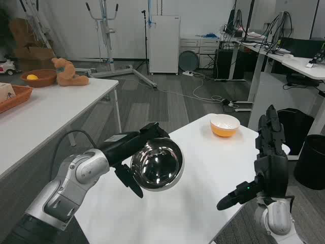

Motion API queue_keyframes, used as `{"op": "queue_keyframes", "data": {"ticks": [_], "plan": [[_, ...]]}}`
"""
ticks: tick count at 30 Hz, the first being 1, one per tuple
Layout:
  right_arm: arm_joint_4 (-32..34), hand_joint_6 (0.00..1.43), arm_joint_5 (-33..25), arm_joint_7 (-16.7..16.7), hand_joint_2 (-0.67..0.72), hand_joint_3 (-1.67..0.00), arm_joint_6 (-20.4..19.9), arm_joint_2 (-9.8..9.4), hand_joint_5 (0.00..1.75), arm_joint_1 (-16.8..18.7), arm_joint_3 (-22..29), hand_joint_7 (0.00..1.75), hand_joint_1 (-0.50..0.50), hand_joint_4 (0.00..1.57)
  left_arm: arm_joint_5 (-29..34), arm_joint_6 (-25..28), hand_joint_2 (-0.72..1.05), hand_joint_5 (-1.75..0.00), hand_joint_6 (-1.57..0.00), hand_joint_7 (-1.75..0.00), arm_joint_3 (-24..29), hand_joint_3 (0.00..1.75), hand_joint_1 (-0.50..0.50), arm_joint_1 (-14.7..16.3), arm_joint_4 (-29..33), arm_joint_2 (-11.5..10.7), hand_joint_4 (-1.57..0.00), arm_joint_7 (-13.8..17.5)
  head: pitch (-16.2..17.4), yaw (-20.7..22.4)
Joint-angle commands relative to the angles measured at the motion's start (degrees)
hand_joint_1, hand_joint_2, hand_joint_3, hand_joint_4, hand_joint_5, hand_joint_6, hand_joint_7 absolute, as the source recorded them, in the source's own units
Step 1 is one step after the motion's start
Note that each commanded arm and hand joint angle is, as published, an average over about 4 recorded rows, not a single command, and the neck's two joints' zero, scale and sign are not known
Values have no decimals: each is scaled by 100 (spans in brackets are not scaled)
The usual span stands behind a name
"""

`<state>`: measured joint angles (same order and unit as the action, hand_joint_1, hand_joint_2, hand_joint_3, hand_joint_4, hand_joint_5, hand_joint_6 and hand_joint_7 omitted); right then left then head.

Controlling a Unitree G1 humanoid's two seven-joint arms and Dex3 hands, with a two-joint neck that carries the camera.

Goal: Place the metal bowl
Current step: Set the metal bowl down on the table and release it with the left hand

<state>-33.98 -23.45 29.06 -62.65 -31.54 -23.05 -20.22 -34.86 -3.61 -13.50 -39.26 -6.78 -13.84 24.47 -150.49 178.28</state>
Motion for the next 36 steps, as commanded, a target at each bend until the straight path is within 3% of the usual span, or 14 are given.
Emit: {"op": "queue_keyframes", "data": {"ticks": [1,22,36], "plan": [[-68,0,-169,-5,66,0,34,-72,0,-48,-146,0,-46,63,-74,9,96,-175,-79,-168,233,9,-50,290,274,83,-64,-12,226,108],[-162,0,-235,-5,68,0,34,-81,0,-121,-211,0,-44,63,-96,9,96,-175,-80,-168,251,9,-50,278,89,110,-64,-12,188,31],[-232,0,-272,-5,68,0,34,-83,0,-138,-224,0,-46,63,-348,-169,96,-175,-88,-168,486,9,-50,696,-623,116,-64,-23,325,93]]}}
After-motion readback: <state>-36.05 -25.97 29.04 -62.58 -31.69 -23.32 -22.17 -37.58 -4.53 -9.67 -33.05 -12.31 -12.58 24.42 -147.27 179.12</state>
